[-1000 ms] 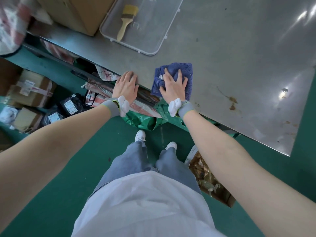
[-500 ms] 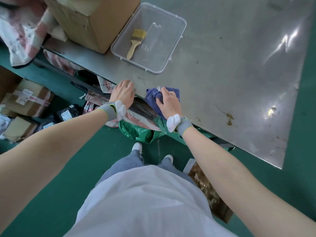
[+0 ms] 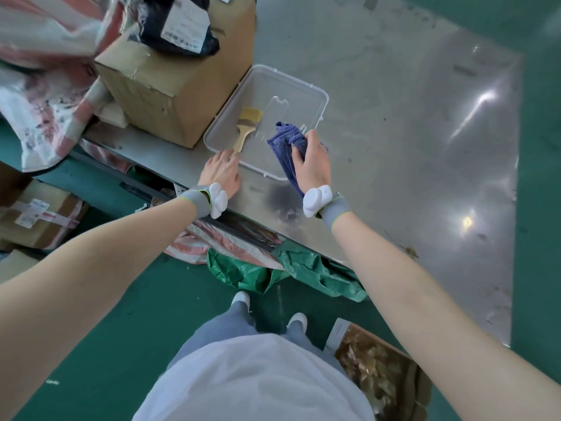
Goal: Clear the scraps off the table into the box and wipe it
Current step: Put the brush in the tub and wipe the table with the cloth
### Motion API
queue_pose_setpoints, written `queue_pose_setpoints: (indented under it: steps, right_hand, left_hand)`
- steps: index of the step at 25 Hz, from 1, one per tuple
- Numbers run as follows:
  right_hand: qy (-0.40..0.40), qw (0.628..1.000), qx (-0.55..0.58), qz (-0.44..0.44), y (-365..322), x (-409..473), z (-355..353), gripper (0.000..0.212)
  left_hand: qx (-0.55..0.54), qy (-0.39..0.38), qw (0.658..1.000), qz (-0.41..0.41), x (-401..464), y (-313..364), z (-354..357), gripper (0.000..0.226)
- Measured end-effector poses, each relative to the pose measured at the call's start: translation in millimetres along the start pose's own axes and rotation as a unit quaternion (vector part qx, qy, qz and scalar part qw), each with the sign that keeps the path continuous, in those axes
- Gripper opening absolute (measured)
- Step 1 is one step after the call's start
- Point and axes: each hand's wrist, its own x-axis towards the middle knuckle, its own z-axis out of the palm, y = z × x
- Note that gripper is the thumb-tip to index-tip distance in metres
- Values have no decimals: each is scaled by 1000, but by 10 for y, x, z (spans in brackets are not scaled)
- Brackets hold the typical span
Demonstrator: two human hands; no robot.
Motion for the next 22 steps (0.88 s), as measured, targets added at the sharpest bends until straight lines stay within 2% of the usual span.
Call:
queue_pose_setpoints:
  steps: [6,12,15,19,22]
  right_hand:
    - [-44,994,-100,-1,-98,672,436,24]
    - [-101,978,-166,76,60,836,764,35]
    - [-149,967,-188,89,161,769,834,39]
    - [-231,944,-231,58,258,701,881,43]
    - [-284,937,-199,51,357,701,816,54]
  left_hand:
    - [12,-31,999,-2,496,-251,-74,40]
    - [26,-50,998,34,723,-448,72,34]
    - [30,-46,998,36,756,-457,110,30]
    - [31,-49,997,42,773,-471,139,32]
    - [33,-42,998,45,779,-467,153,33]
